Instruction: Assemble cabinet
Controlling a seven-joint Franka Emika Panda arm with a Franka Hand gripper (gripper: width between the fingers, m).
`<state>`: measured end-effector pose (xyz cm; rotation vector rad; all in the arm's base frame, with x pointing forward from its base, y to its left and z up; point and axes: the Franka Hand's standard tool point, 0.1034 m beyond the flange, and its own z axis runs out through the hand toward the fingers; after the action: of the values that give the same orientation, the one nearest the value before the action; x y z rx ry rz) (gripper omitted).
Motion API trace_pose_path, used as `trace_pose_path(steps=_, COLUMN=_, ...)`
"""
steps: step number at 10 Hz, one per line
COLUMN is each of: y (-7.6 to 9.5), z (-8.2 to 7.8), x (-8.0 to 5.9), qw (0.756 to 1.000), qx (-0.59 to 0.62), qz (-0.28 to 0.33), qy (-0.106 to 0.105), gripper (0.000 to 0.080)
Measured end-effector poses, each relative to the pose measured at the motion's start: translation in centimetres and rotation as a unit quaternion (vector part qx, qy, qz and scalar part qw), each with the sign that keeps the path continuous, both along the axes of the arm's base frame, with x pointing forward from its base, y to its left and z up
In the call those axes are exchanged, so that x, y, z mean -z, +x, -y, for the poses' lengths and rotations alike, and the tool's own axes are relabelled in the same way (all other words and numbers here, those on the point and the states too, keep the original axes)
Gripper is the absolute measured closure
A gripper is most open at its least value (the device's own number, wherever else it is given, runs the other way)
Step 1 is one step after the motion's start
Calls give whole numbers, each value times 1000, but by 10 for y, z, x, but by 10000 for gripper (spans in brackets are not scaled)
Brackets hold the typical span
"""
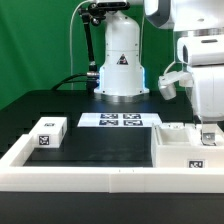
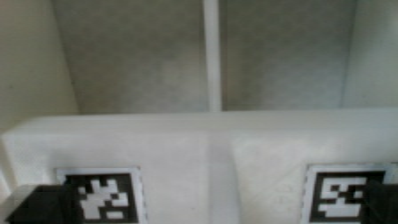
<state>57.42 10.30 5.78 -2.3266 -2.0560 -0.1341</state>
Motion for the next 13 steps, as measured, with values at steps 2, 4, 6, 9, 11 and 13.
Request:
trace_pose_path(steps=2, y=-4, z=-1, x=-8, qw=1000, qx=-2, qz=2, qy=-3, gripper=2)
trace_pose_path(steps=4, y=-22, z=-2, x=-21, qw=1000, qx=-9, qz=10, qy=-8, gripper=2)
trace_pose_path(steps=6, y=-37, z=3, x=-28, qw=1000, qx=-10, qz=10, qy=-14, gripper=2)
trace_pose_path(steps=9, y=-37, z=3, x=-25, qw=1000, qx=-10, qz=9, qy=-13, gripper=2)
trace_pose_path(steps=11, y=-38, z=3, x=-25, qw=1000, qx=-10, qz=8, qy=-13, gripper=2)
trace_pose_path(steps=13, y=-67, z=5, x=-24, qw=1000, qx=-13, qz=7, qy=-17, gripper=2)
